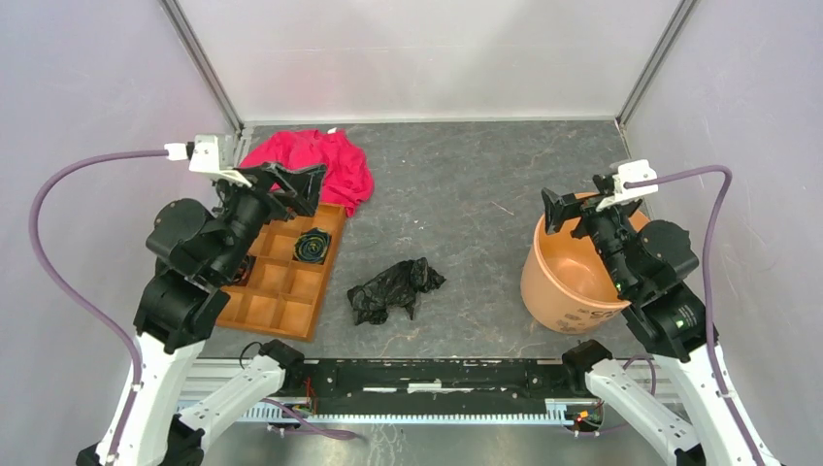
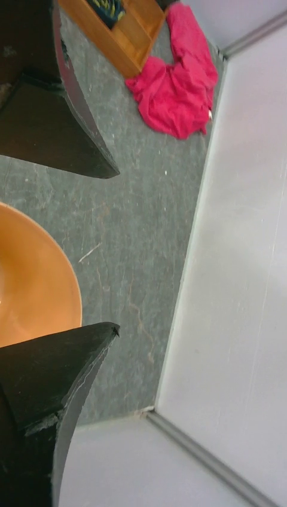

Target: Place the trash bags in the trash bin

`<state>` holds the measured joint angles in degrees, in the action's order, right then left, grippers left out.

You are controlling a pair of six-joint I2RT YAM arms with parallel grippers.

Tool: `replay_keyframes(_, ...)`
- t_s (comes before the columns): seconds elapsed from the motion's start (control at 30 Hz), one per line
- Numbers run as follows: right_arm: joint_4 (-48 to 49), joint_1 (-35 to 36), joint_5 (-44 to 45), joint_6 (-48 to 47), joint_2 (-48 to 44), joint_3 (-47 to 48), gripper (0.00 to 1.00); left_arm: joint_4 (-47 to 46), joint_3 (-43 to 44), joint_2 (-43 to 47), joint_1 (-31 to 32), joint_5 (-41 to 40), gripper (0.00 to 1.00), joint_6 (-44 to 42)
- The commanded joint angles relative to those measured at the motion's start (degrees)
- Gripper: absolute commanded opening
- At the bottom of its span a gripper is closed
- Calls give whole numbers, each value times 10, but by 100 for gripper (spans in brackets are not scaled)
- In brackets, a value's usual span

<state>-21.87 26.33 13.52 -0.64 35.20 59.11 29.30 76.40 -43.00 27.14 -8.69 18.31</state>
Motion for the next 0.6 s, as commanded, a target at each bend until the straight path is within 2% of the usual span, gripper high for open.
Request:
replay_keyframes(0.0,42,-20,-103,46,20,-3,98,-35,-10,-18,6,14,100,-9)
replay_keyframes(0.13,41,-25,-195,83,72,11,98,-40,-22,-26,9,16,100,-10)
replay_keyframes(0.23,43,12,-235,91,112,10,98,-43,-36,-28,10,15,100,-10)
replay_keyframes(0.37,42,109,-204,88,166,-3,98,-47,-65,-30,12,14,100,-9)
replay_keyframes(0.57,34,289,-62,86,268,-37,98,-44,-164,-34,12,67,100,37)
